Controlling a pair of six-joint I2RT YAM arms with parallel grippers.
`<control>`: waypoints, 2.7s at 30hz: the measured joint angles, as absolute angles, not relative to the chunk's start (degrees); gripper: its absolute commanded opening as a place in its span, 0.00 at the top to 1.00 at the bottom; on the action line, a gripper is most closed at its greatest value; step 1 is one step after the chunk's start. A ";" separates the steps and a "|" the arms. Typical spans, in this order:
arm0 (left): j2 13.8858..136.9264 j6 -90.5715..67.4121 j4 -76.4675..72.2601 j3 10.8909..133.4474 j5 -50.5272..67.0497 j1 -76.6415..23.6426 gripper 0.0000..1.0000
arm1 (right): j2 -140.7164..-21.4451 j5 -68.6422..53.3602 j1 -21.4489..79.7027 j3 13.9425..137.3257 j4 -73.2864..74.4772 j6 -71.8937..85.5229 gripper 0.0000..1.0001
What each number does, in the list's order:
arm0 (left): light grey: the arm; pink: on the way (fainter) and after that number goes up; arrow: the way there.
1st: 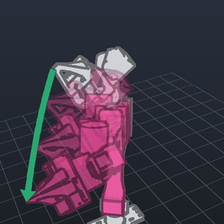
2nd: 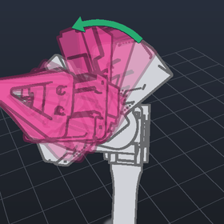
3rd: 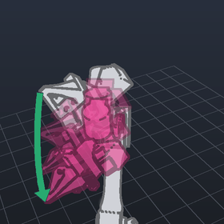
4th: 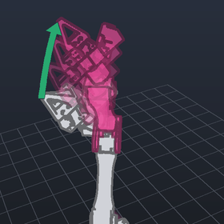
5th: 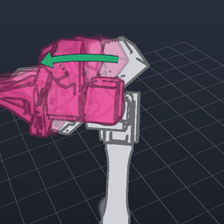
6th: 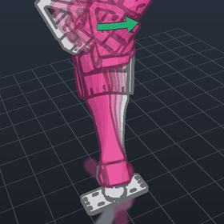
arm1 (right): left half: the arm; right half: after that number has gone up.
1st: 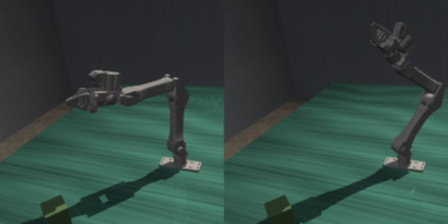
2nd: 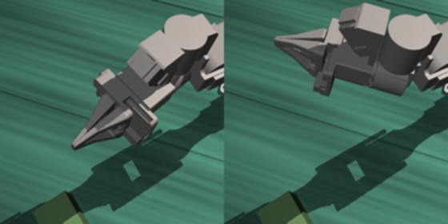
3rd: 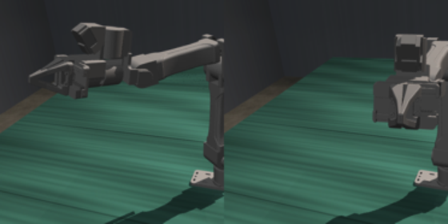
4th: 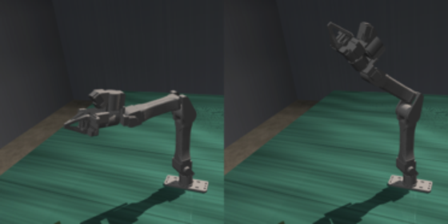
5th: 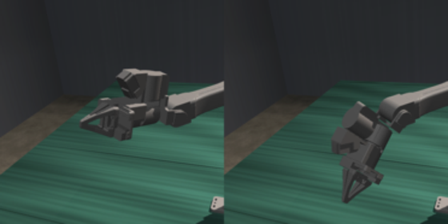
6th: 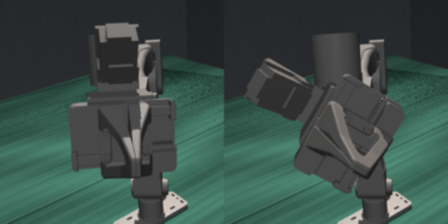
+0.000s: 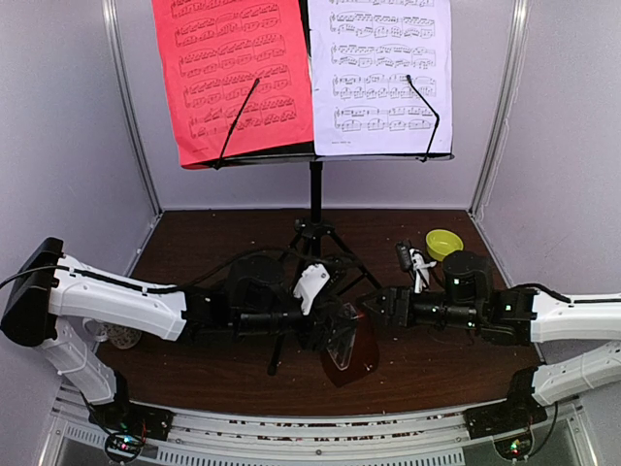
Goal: Set up the instrument practice props
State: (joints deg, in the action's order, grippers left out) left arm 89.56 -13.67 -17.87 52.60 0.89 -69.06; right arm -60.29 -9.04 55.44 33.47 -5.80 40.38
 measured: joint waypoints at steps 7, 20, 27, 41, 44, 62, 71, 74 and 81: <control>89.58 -13.61 -18.02 52.60 1.37 -69.06 0.48 | -60.29 -9.04 55.35 32.88 -6.72 40.36 0.27; 89.25 -10.81 -20.71 51.13 3.22 -69.10 0.76 | -60.49 -8.80 55.31 31.20 -10.24 39.38 0.30; 88.73 -9.72 -21.80 50.11 3.22 -69.19 0.83 | -60.84 -8.78 55.48 30.30 -12.49 38.72 0.31; 83.46 -7.33 -23.18 44.84 3.25 -69.87 0.90 | -61.47 -7.70 55.64 28.64 -15.05 38.39 0.31; 80.86 -7.55 -23.59 42.54 3.20 -69.87 0.90 | -61.45 -7.70 55.64 28.64 -15.07 37.98 0.31; 45.45 -24.18 0.51 32.45 -10.50 -58.87 0.91 | -60.58 -7.90 55.57 29.36 -13.89 36.73 0.23; 49.47 -30.63 17.41 34.37 -8.14 -34.20 0.95 | -61.91 -8.29 55.44 32.29 -10.46 35.79 0.14; 57.04 -30.72 18.61 36.16 -6.31 -32.40 0.94 | -62.24 -8.64 55.44 33.32 -9.04 35.35 0.10; 73.36 -29.54 17.23 42.39 -2.17 -28.42 0.91 | -62.26 -8.78 55.24 35.42 -4.38 33.76 0.02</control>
